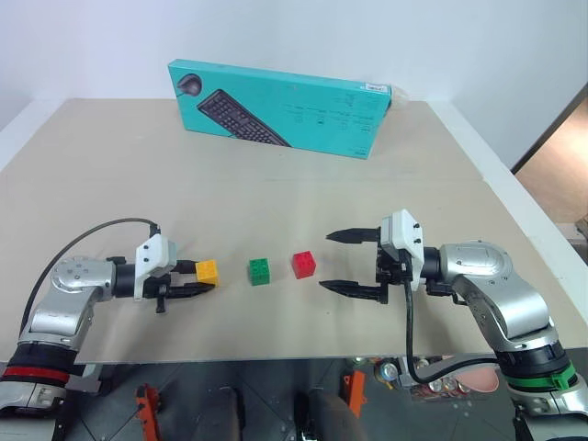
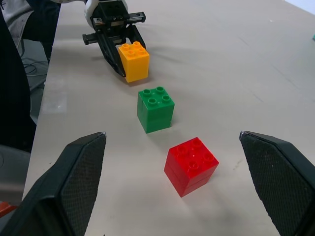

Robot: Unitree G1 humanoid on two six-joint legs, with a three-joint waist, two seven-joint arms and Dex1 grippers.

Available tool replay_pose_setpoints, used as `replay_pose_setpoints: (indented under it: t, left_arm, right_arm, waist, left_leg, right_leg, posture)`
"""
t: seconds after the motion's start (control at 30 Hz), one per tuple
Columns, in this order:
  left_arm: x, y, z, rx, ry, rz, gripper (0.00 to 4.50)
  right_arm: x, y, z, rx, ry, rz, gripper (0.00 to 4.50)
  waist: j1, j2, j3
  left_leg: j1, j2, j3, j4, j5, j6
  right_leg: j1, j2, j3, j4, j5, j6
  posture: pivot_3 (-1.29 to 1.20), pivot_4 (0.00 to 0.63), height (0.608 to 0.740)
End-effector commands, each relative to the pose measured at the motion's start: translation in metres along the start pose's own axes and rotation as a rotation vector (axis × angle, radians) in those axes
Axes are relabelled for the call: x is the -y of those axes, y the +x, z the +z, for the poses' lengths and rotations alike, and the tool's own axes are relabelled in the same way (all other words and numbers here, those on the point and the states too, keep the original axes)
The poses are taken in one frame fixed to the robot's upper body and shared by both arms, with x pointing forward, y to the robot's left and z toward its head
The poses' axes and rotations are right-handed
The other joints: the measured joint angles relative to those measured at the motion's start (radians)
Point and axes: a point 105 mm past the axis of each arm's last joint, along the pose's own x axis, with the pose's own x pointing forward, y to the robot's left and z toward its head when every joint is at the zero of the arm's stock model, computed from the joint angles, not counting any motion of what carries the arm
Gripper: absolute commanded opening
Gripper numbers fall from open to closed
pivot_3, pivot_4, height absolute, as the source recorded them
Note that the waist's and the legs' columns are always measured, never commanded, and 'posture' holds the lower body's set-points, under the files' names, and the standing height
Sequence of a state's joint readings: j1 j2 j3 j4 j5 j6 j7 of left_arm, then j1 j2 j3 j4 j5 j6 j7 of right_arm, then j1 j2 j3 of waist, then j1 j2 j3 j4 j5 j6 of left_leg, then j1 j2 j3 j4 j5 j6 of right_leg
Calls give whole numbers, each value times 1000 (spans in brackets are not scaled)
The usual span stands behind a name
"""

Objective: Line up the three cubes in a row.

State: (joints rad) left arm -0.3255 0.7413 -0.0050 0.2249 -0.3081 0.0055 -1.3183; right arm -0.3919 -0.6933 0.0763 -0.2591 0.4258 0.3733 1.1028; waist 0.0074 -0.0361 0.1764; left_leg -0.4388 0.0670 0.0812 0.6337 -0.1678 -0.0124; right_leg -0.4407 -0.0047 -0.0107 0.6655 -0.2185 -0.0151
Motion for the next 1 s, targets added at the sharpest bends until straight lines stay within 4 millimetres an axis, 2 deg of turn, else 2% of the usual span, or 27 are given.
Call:
replay_pose_setpoints:
  t: [0.03,0.2,0.5,0.57,0.77,0.9,1.0]
  left_arm:
    - [-1,1,7,-4,53,-12,1365]
    - [7,6,3,-11,63,-47,1365]
    - [5,12,0,-29,66,-55,1365]
    - [5,12,0,-34,68,-58,2460]
    - [-1,9,7,-19,78,-31,4430]
    - [-3,-4,23,18,33,3,4473]
    - [3,-14,40,66,-67,18,4473]
  right_arm:
    - [2,-5,12,20,-46,-13,4500]
    - [3,-4,11,18,-44,-7,4500]
    - [3,-3,10,14,-40,-3,4500]
    - [3,-3,9,14,-40,-4,4500]
    - [3,-2,10,18,-40,-10,4500]
    - [3,-3,12,34,-25,-25,4500]
    - [3,-3,16,65,5,-35,4500]
  waist:
    - [0,0,0]
    - [0,0,0]
    - [0,0,0]
    - [0,0,0]
    - [0,0,0]
    - [-1,0,0]
    - [-3,0,0]
  left_leg:
    - [0,0,0,0,0,0]
    - [0,0,0,0,0,0]
    - [0,0,0,0,0,0]
    - [0,0,0,0,0,0]
    - [0,0,0,0,0,0]
    - [0,0,0,0,0,0]
    - [0,1,0,0,0,0]
  right_leg:
    - [0,0,0,0,0,0]
    - [0,0,0,0,0,0]
    - [0,0,0,0,0,0]
    - [0,0,0,0,0,0]
    - [0,0,0,0,0,0]
    - [0,1,0,0,1,1]
    - [0,1,0,0,1,1]
  posture:
    - [0,150,740]
    - [0,150,740]
    - [0,150,740]
    - [0,150,740]
    - [0,150,740]
    - [0,150,740]
    - [0,150,740]
